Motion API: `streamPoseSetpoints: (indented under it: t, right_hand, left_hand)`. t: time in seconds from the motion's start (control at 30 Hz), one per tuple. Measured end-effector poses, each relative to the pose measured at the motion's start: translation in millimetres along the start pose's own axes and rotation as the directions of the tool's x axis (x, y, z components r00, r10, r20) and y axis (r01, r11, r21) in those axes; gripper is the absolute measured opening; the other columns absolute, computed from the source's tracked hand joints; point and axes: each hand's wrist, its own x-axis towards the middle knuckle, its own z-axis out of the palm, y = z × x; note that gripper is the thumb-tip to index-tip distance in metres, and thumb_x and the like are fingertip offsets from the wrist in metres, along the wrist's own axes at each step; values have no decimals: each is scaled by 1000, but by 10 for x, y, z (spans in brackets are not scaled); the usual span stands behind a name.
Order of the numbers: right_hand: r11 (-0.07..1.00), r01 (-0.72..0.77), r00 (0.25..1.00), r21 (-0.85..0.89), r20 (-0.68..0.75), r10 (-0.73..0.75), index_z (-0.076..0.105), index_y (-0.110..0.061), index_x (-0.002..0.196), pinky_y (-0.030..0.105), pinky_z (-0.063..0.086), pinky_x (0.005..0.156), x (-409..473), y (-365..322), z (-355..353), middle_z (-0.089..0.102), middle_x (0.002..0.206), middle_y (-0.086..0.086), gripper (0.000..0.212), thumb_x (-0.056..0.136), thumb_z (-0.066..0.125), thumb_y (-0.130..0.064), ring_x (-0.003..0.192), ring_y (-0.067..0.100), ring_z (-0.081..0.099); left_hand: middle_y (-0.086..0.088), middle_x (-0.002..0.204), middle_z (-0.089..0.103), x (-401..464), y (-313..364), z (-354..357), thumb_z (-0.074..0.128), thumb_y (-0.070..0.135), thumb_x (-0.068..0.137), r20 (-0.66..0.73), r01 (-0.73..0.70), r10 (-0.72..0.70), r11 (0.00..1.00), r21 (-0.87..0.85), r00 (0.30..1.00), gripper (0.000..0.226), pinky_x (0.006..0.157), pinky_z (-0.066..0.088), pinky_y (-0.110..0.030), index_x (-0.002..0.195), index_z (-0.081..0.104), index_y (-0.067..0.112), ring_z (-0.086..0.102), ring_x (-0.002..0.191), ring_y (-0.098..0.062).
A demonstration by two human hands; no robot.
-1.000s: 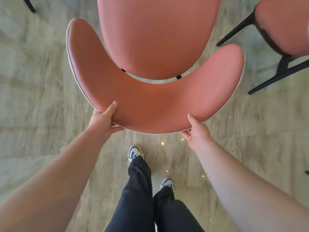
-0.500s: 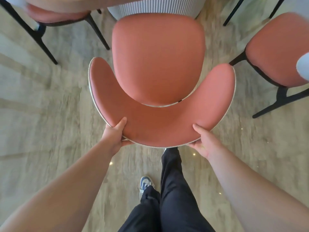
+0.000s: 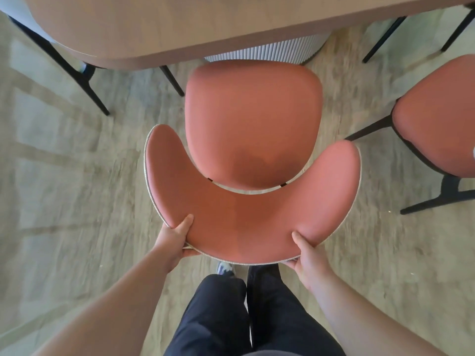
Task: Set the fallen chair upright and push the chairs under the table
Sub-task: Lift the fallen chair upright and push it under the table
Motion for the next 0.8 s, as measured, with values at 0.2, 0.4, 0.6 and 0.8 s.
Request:
streamPoseSetpoints:
  t: [0.2, 0.4, 0.6, 0.8]
  right_hand:
    - [998, 60, 998, -32, 7, -60, 56, -13, 134, 46, 62, 72, 80, -244, 172, 66, 130, 3, 40, 95, 68, -18, 114, 23, 66]
    - [994, 96, 995, -59, -9, -97, 58, -16, 132, 51, 62, 77, 143, -514, 351, 67, 128, 1, 39, 94, 68, -19, 109, 21, 68]
    - [994, 101, 995, -52, -16, -102, 61, -19, 128, 59, 59, 86, 205, -687, 482, 68, 128, 1, 36, 93, 70, -22, 114, 24, 66]
    - [992, 116, 993, -56, -24, -118, 65, -23, 115, 53, 62, 78, 242, -811, 583, 70, 125, 3, 23, 93, 69, -22, 112, 26, 68]
  left_hand:
    - [0, 123, 75, 164, 244, 108, 80, 47, 75, 14, -42, 42, 997, -64, 999, 64, 70, 63, -53, 133, 54, 35, 71, 110, -30]
    - [-3, 124, 74, 251, 555, 202, 79, 42, 78, 35, -74, 77, 995, -63, 996, 63, 67, 63, -51, 134, 54, 30, 73, 106, -28]
    - [-10, 123, 74, 296, 795, 285, 72, 35, 89, 64, -100, 103, 993, -57, 993, 51, 66, 63, -50, 135, 53, 24, 78, 90, -26]
    - [-10, 126, 71, 323, 969, 376, 71, 33, 93, 23, -88, 89, 995, -55, 996, 47, 66, 63, -51, 134, 51, 23, 73, 104, -32]
